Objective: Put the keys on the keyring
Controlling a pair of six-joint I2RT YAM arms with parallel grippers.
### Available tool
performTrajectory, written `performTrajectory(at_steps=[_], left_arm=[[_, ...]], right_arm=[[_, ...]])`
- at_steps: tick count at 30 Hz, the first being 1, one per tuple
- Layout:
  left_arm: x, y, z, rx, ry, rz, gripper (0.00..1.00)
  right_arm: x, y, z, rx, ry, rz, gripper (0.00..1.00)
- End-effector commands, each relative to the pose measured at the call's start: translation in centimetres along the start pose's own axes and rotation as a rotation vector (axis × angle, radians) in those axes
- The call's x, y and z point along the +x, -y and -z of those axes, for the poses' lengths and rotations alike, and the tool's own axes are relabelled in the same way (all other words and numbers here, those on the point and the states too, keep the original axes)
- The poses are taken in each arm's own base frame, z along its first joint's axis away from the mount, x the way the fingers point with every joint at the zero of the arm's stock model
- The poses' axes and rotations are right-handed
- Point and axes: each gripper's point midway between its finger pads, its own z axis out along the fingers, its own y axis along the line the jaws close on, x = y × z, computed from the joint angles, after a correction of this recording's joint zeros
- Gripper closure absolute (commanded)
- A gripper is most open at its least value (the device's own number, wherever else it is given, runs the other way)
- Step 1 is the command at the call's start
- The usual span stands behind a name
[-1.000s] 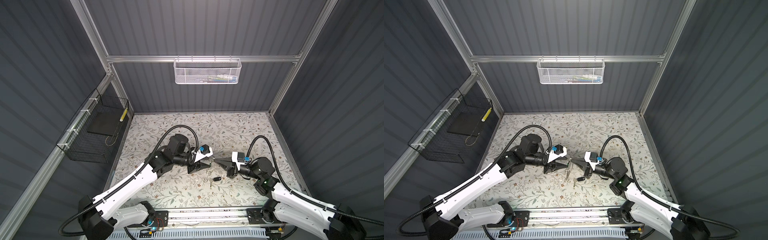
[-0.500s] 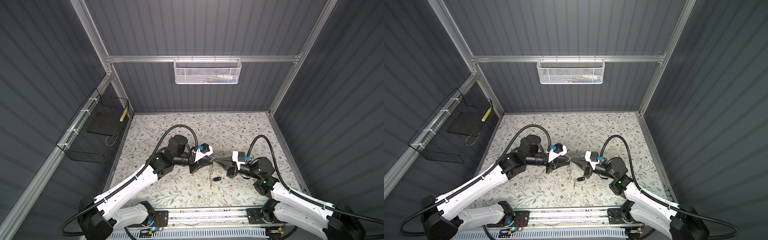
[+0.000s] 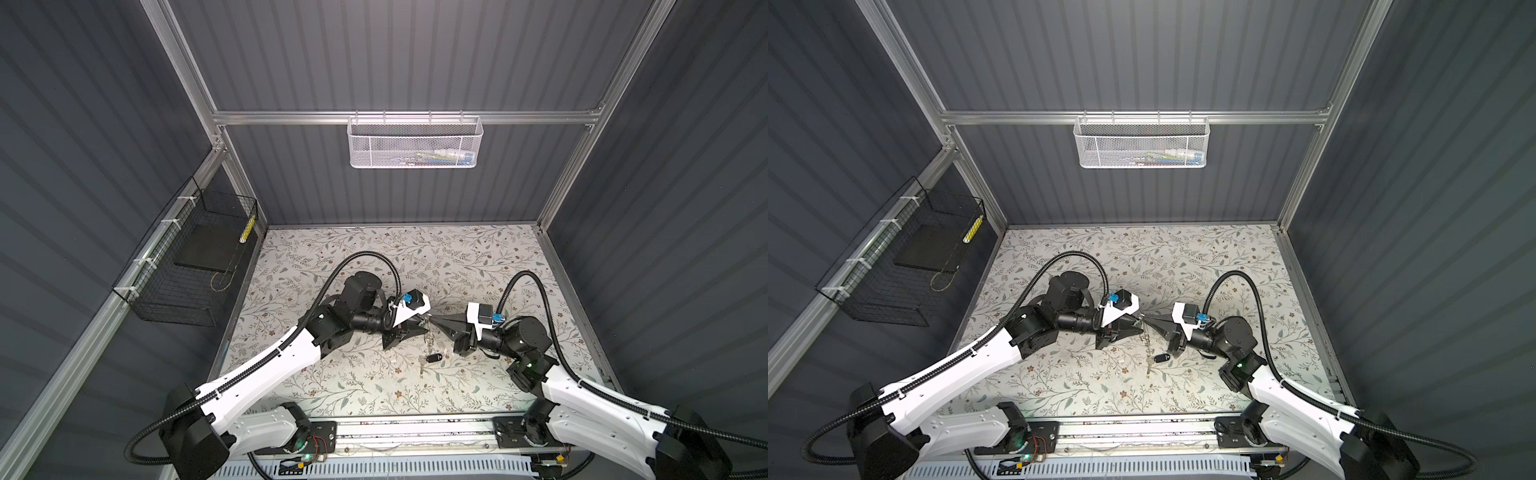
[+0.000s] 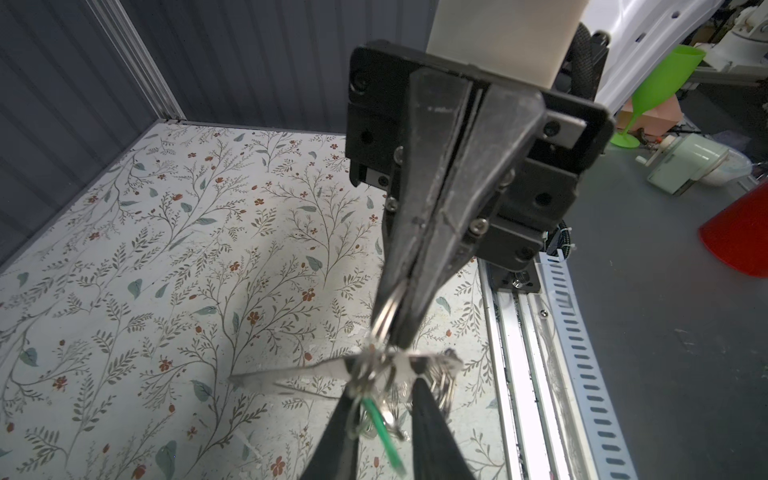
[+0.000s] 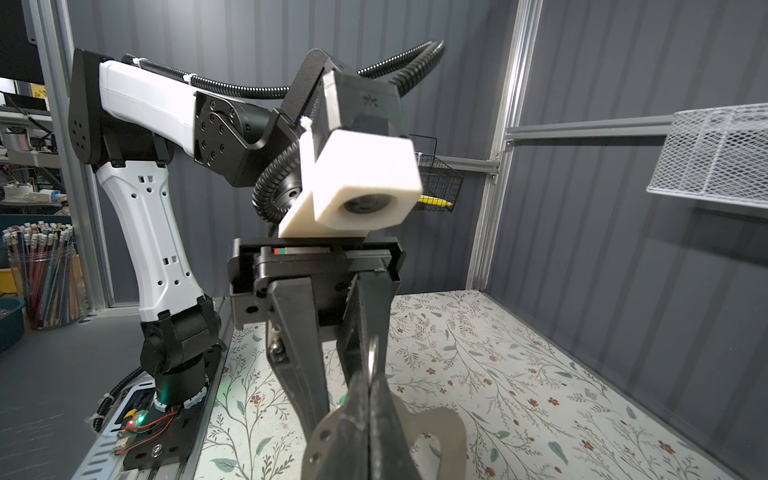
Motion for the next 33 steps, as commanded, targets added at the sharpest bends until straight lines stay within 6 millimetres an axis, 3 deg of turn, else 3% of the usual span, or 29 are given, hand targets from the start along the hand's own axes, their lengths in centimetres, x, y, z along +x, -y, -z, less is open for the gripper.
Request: performTrajectory(at_steps=[1,7,33], left_arm=[[0.0,0.5,-0.4,0.025,0.006,-0.008,0.87],[0.1,1.3,-0.4,0.078,-0.011,-0.018,1.0],[-0.2,3.5,-1.3,0.281,-0.056,-0.021,1.0]], right_arm=[[-1.3,0.0,0.3,0.006,0.052,0.022,1.0],[-1.4,-0.2,0.3,-0.014,0.061,0.016,1.0],[-0.5,-0.2,0.0,-0.048,0.072,-0.014,1.0]])
